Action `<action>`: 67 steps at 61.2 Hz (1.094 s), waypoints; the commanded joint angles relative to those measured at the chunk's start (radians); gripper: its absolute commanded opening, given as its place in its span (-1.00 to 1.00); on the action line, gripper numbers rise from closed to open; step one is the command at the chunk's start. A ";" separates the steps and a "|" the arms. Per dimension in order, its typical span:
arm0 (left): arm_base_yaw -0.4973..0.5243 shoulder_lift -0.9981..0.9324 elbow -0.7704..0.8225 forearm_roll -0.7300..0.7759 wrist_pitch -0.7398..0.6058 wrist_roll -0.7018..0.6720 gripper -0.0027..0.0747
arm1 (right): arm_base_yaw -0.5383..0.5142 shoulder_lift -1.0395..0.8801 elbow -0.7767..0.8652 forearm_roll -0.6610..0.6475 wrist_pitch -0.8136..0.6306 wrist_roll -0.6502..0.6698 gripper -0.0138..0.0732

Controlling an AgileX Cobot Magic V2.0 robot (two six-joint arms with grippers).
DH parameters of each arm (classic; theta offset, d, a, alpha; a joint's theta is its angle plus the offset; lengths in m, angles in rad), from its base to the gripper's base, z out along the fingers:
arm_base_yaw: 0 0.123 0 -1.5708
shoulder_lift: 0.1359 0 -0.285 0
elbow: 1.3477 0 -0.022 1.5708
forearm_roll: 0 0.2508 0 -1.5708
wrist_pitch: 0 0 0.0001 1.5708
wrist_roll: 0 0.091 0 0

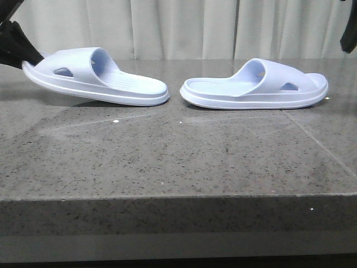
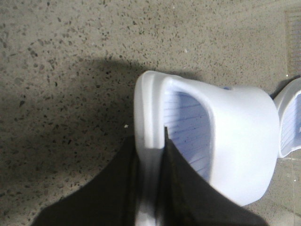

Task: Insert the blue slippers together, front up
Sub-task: 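Lower the right gripper onto the heel of the other slipper and grasp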

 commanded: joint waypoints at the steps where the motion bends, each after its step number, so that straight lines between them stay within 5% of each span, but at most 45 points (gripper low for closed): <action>1: 0.003 -0.070 -0.029 -0.046 0.050 -0.004 -0.98 | -0.006 0.052 -0.115 0.007 0.021 -0.011 0.49; 12: 0.003 -0.070 -0.029 -0.044 0.050 -0.004 -0.98 | -0.037 0.174 -0.244 0.075 0.087 -0.034 0.49; 38: 0.003 -0.070 -0.029 -0.025 0.050 -0.004 -0.98 | -0.143 0.310 -0.313 0.534 0.199 -0.340 0.49; 57: 0.003 -0.070 -0.029 -0.019 0.050 -0.004 -0.98 | -0.142 0.353 -0.313 0.565 0.232 -0.359 0.49; 67: 0.003 -0.070 -0.029 -0.019 0.050 -0.004 -0.98 | -0.142 0.354 -0.313 0.611 0.259 -0.387 0.29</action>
